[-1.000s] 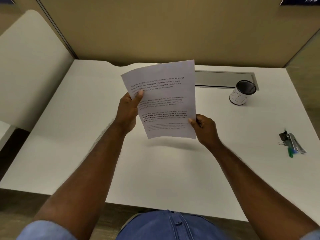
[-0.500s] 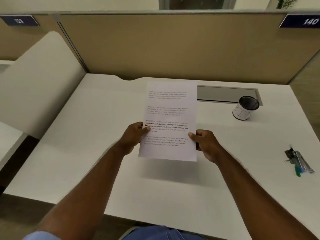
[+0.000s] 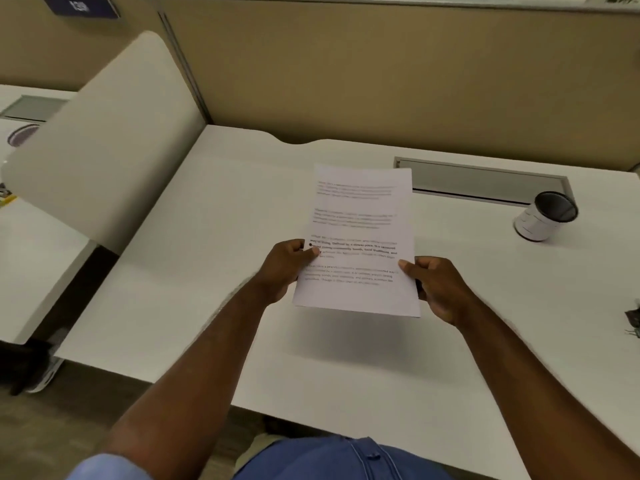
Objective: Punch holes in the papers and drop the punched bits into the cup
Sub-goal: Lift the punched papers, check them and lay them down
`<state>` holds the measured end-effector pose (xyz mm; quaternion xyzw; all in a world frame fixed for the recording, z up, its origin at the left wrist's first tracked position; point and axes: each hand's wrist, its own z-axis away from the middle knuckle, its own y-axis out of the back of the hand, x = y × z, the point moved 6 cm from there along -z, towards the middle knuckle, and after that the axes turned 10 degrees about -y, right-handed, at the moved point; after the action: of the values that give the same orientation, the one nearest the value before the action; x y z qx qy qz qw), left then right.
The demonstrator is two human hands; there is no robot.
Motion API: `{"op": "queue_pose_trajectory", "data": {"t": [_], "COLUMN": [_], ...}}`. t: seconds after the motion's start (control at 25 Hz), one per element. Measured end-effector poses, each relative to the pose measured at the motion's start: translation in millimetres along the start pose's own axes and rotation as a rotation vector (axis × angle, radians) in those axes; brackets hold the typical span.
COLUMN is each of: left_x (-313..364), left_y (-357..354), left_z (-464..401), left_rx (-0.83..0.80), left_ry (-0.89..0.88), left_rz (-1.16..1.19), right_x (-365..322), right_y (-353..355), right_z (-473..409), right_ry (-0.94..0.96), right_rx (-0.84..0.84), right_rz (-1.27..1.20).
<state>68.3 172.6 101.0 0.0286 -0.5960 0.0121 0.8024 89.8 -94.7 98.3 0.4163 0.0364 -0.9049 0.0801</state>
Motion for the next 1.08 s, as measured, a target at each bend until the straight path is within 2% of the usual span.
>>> {"op": "queue_pose_trajectory", "data": {"t": [0.2, 0.4, 0.56, 0.84, 1.08], "left_x": [-31.2, -69.9, -94.0, -116.4, -127.3], "left_y": [101.1, 229.8, 306.2, 355.4, 368.5], "left_z": [-5.5, -19.6, -38.4, -64.3, -75.0], "left_rx": [0.021, 0.057, 0.104, 0.113, 0.102], "left_ry": [0.006, 0.021, 0.046, 0.023, 0.026], "left_rz": [-0.095, -0.292, -0.538, -0.775, -0.902], "right_x": [20.1, 43.6, 50.1, 56.1, 55.6], "right_y": [-99.8, -230.3, -306.0, -359.6, -368.6], "right_z": [-25.9, -68.9, -104.0, -141.9, -149.5], "right_ry": [-0.092, -0.191, -0.208, -0.15, -0.072], "right_rx": [0.019, 0.019, 0.073, 0.232, 0.347], "right_rz": [0.033, 0.072, 0.213, 0.568, 0.733]}}
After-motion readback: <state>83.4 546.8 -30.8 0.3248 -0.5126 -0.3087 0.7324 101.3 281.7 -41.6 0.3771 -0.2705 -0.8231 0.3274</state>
